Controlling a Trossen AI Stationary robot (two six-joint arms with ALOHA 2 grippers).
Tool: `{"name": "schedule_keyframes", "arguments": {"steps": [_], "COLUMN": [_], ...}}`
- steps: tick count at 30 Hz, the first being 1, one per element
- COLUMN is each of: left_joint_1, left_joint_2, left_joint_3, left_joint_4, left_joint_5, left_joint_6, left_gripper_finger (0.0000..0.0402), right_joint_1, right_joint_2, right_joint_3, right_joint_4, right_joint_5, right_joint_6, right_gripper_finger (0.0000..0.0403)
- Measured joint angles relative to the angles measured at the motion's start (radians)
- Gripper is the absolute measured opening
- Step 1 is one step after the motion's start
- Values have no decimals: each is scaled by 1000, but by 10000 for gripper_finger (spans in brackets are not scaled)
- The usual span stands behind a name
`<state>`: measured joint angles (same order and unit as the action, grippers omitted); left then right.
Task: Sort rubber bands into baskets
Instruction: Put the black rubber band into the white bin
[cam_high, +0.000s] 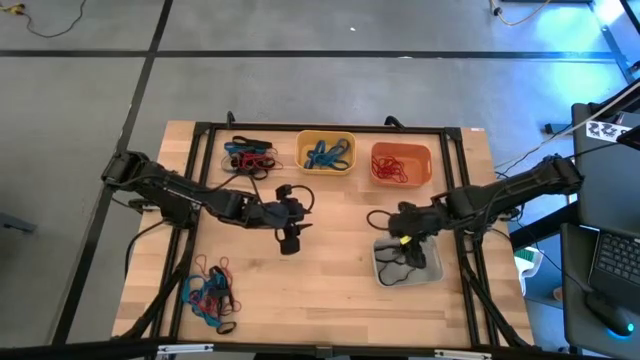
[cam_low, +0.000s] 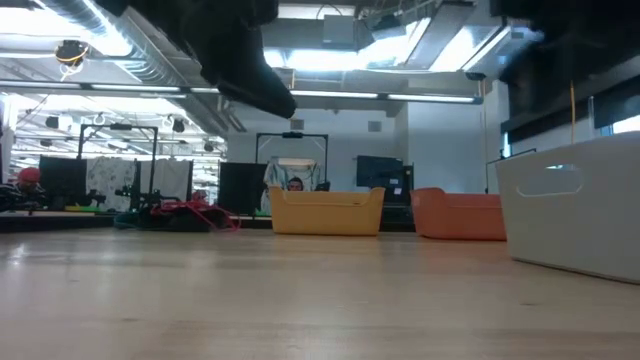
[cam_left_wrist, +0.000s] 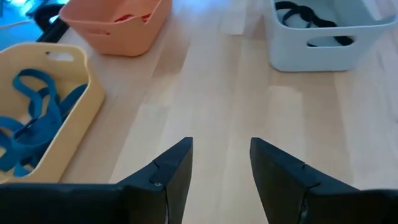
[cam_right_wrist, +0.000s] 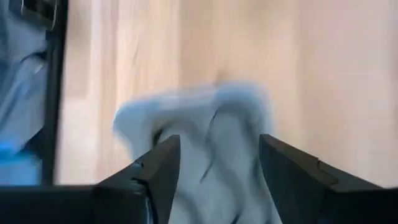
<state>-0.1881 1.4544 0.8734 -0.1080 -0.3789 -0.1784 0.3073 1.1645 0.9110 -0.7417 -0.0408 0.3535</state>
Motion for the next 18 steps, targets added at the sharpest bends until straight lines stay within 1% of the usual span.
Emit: {"name": "schedule_keyframes", "arguments": {"steps": [5,10,15,18], "left_joint_1": [19,52,134,209], "left_joint_2": [0,0,0,0], "left_joint_3": [1,1,1,1], "left_joint_4": [-92,-229,-363,-465], "left_joint_5": [-8,-83,-147,-150], "left_joint_6": [-58,-144,-207,-248], "left_gripper_finger": [159,159,159,159], "right_joint_1": [0,0,0,0], "right_joint_2": [0,30,90,122], "right_joint_3": [7,7,7,7], "right_joint_4": [107,160,197,209], "right_joint_5": [242,413,577,670], "right_joint_6": [-148,-227,-246,-263], "right_gripper_finger": [211,211,211,211]}}
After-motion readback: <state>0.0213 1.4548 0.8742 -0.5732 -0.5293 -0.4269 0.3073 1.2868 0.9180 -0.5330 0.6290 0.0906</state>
